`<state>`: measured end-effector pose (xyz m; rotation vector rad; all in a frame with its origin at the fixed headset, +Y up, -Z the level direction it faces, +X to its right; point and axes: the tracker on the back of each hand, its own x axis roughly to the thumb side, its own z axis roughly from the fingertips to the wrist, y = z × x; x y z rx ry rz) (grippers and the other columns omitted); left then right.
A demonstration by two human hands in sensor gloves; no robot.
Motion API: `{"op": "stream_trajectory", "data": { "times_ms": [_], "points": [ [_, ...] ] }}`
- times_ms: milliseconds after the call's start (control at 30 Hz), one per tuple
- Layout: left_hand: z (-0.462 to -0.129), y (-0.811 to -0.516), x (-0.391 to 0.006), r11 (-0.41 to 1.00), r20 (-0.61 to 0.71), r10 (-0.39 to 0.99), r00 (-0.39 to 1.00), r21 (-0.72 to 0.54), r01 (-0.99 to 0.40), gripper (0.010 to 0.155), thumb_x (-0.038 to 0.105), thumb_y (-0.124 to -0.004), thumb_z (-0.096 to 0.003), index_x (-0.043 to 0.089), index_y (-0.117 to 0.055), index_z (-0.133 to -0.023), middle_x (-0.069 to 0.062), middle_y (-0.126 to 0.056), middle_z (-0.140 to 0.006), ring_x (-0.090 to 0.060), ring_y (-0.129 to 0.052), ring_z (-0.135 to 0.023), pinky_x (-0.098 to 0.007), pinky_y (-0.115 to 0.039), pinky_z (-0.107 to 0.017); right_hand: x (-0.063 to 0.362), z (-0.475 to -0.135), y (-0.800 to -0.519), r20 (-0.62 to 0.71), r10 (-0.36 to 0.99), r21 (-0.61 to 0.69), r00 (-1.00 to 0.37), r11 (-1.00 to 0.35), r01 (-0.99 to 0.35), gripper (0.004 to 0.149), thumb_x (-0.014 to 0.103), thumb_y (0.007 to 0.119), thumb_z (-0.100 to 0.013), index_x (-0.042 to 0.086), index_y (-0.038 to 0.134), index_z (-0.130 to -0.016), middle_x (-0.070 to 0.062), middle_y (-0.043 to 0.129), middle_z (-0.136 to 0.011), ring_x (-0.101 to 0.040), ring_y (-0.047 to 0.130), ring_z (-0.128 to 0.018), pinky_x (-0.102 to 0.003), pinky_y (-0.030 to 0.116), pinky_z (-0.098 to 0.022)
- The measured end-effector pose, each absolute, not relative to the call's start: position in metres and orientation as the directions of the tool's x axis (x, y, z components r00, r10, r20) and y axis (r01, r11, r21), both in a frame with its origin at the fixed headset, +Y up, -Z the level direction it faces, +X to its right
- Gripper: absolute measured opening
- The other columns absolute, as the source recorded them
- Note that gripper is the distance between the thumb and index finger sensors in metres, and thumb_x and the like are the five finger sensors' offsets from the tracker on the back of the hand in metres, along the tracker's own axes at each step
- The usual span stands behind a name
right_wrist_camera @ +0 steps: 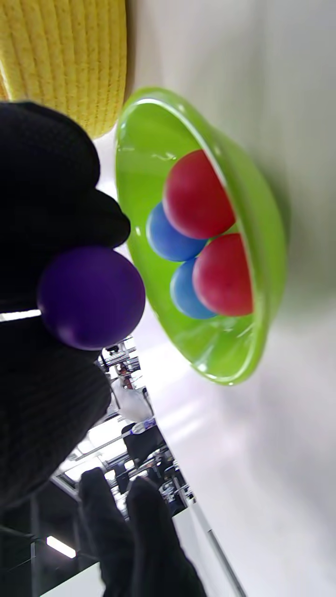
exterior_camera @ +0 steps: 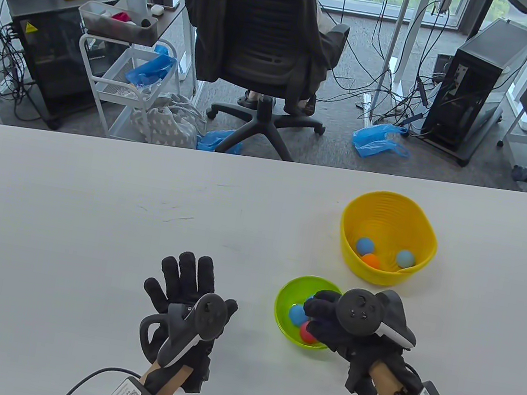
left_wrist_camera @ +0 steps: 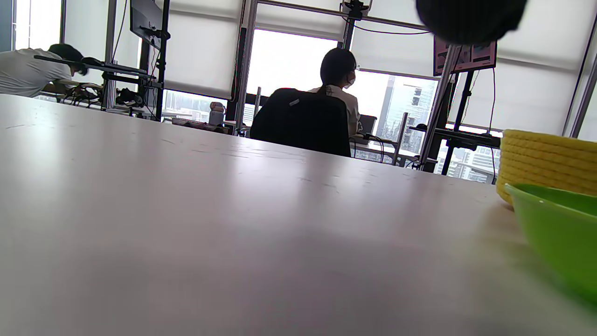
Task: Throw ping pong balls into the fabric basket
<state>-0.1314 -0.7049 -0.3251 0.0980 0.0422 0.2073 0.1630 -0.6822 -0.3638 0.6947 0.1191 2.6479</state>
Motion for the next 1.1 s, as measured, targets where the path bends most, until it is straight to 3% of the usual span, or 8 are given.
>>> {"op": "stream_trajectory", "data": {
  "times_ms": [233, 467, 633, 833, 967, 1100],
  "points": [
    [-0.325, -0.706, -0.13, 0.974, -0.027, 0.211, 0.977, 0.091, -0.207, 0.092, 0.058, -0.071, -0.0513, 0.017, -0.021, -0.116, -0.018, -0.009, -0.123, -0.049, -0.003, -0.11, -0.079, -0.006, -0.07, 0.2, -0.368, -0.67, 0.459, 0.6, 0.106, -0.655, -0.769, -0.63, 0.054, 0.034, 0.089, -0.049, 0.016, 0.076, -0.098, -0.019, 0.077, -0.102, -0.04, 0.096, -0.068, -0.051, 0.084, -0.051],
    [-0.326, -0.707, -0.128, 0.975, -0.023, 0.205, 0.978, 0.088, -0.202, 0.092, 0.058, -0.071, -0.0512, 0.017, -0.021, -0.116, -0.018, -0.009, -0.123, -0.049, -0.003, -0.11, -0.079, -0.006, -0.069, 0.233, -0.381, -0.682, 0.359, 0.853, 0.13, -0.379, -0.448, -0.885, 0.054, 0.035, 0.085, -0.052, 0.014, 0.073, -0.1, -0.021, 0.077, -0.1, -0.04, 0.098, -0.066, -0.05, 0.086, -0.049],
    [-0.327, -0.706, -0.127, 0.976, -0.024, 0.2, 0.979, 0.091, -0.197, 0.092, 0.058, -0.071, -0.0514, 0.017, -0.021, -0.116, -0.018, -0.009, -0.124, -0.05, -0.004, -0.11, -0.079, -0.007, -0.069, 0.251, -0.391, -0.695, 0.238, 0.967, 0.17, -0.095, -0.138, -0.976, 0.053, 0.035, 0.083, -0.054, 0.015, 0.07, -0.102, -0.022, 0.075, -0.102, -0.04, 0.096, -0.069, -0.05, 0.086, -0.05],
    [-0.327, -0.706, -0.127, 0.977, -0.03, 0.193, 0.981, 0.102, -0.19, 0.092, 0.058, -0.071, -0.0514, 0.017, -0.021, -0.116, -0.018, -0.009, -0.123, -0.05, -0.004, -0.11, -0.079, -0.007, -0.069, 0.269, -0.399, -0.71, 0.128, 0.991, 0.072, 0.034, 0.025, -0.997, 0.054, 0.037, 0.078, -0.059, 0.017, 0.062, -0.106, -0.021, 0.068, -0.106, -0.037, 0.093, -0.075, -0.047, 0.085, -0.056],
    [-0.328, -0.705, -0.126, 0.979, -0.034, 0.177, 0.984, 0.109, -0.172, 0.092, 0.059, -0.07, -0.0515, 0.017, -0.021, -0.116, -0.018, -0.009, -0.123, -0.05, -0.004, -0.11, -0.079, -0.007, -0.069, 0.279, -0.406, -0.721, 0.061, 0.991, -0.004, 0.115, 0.116, -0.993, 0.065, 0.043, 0.068, -0.063, 0.011, 0.041, -0.113, -0.027, 0.051, -0.111, -0.04, 0.081, -0.088, -0.05, 0.078, -0.065],
    [-0.327, -0.705, -0.125, 0.98, -0.038, 0.165, 0.986, 0.118, -0.159, 0.092, 0.059, -0.071, -0.0515, 0.017, -0.021, -0.117, -0.018, -0.008, -0.124, -0.05, -0.004, -0.11, -0.079, -0.007, -0.069, 0.284, -0.414, -0.728, 0.029, 0.98, 0.054, 0.198, 0.196, -0.979, 0.081, 0.046, 0.053, -0.066, 0.0, 0.004, -0.11, -0.04, 0.022, -0.11, -0.052, 0.054, -0.101, -0.057, 0.059, -0.075]
  ]
}}
